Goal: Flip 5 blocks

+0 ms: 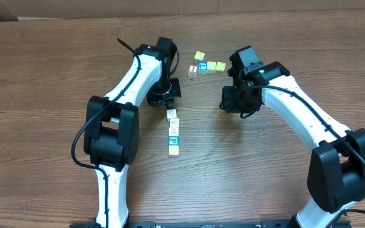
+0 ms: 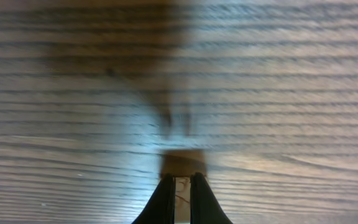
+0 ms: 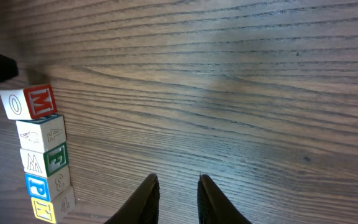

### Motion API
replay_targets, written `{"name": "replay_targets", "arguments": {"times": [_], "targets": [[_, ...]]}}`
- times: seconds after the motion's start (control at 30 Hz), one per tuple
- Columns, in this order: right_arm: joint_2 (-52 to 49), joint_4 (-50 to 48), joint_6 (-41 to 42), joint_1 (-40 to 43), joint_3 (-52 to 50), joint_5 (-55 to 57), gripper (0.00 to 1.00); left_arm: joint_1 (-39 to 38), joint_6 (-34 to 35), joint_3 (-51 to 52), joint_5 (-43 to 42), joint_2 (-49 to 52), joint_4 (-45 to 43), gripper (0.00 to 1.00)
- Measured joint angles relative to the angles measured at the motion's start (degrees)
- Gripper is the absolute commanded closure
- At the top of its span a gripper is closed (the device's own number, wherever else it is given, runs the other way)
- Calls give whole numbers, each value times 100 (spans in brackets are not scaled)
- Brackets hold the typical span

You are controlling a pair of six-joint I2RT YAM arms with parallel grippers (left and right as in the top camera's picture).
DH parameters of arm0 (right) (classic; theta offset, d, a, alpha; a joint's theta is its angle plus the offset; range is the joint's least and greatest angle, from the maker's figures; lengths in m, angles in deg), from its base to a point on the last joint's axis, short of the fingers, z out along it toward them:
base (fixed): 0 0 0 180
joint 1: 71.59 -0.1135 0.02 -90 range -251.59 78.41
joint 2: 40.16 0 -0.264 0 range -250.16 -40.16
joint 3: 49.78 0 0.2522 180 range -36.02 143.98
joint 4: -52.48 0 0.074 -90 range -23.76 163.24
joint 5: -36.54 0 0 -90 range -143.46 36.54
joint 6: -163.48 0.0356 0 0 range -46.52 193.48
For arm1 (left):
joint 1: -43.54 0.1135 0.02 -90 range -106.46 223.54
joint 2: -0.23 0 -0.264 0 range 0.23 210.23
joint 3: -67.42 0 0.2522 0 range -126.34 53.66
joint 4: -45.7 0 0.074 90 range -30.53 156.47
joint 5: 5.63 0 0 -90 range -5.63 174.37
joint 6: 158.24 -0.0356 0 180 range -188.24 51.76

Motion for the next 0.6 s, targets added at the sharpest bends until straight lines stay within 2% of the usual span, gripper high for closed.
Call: {"name": "replay_targets", "arguments": {"times": [0.3,0.6], "targets": [[0,4,2,0,0,2,77,413,39,0,151,0,450,96],[0,4,2,0,0,2,77,103,42,385,173,0,295,96]]}}
